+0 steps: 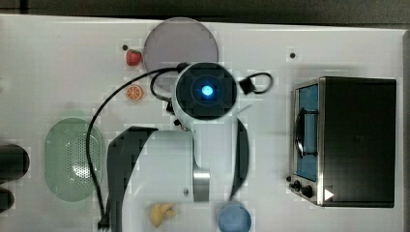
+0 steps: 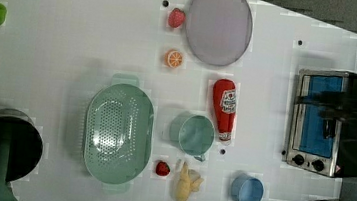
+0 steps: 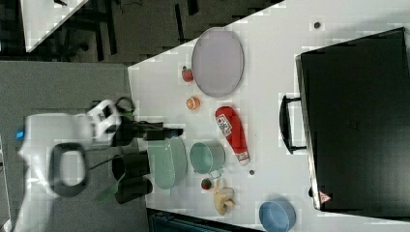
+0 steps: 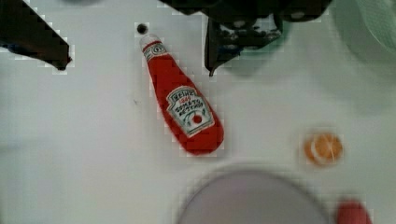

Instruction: Pick Ketchup from the table and place it in strainer.

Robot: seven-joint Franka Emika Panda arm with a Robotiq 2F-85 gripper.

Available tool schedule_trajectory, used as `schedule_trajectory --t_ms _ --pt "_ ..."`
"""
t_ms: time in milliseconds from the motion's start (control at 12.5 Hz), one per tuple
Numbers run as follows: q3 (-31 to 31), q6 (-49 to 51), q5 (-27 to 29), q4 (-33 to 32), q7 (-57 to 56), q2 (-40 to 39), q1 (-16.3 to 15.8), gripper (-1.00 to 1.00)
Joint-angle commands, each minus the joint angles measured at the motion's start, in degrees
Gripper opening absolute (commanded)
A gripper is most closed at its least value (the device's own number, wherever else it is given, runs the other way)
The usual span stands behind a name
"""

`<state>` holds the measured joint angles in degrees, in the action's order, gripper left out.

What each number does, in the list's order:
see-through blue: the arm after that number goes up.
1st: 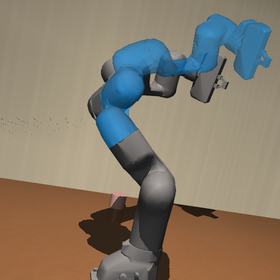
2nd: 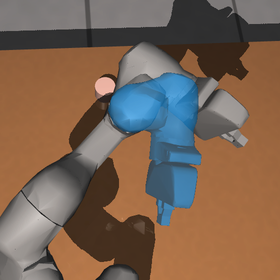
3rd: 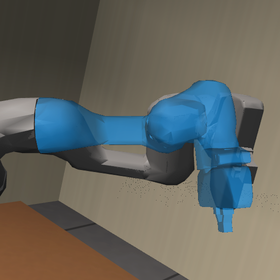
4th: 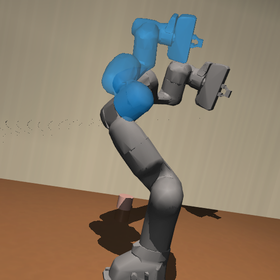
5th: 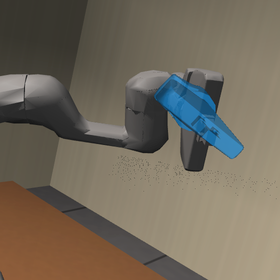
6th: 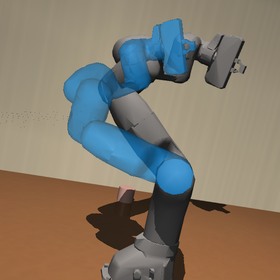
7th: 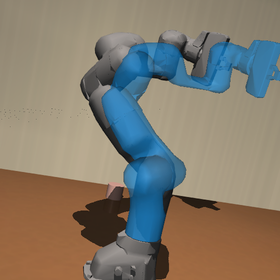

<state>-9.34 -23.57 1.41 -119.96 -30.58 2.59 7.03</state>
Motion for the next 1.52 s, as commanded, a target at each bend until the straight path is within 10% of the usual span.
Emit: schedule_trajectory --t_ms 80,1520 --pt "-1.0 -6.3 -0.2 -4.8 -21.6 -2.1 0.0 1.00" --pt "-1.3 -37.4 -1.0 -11.8 -25.9 -26.7 -0.5 1.00"
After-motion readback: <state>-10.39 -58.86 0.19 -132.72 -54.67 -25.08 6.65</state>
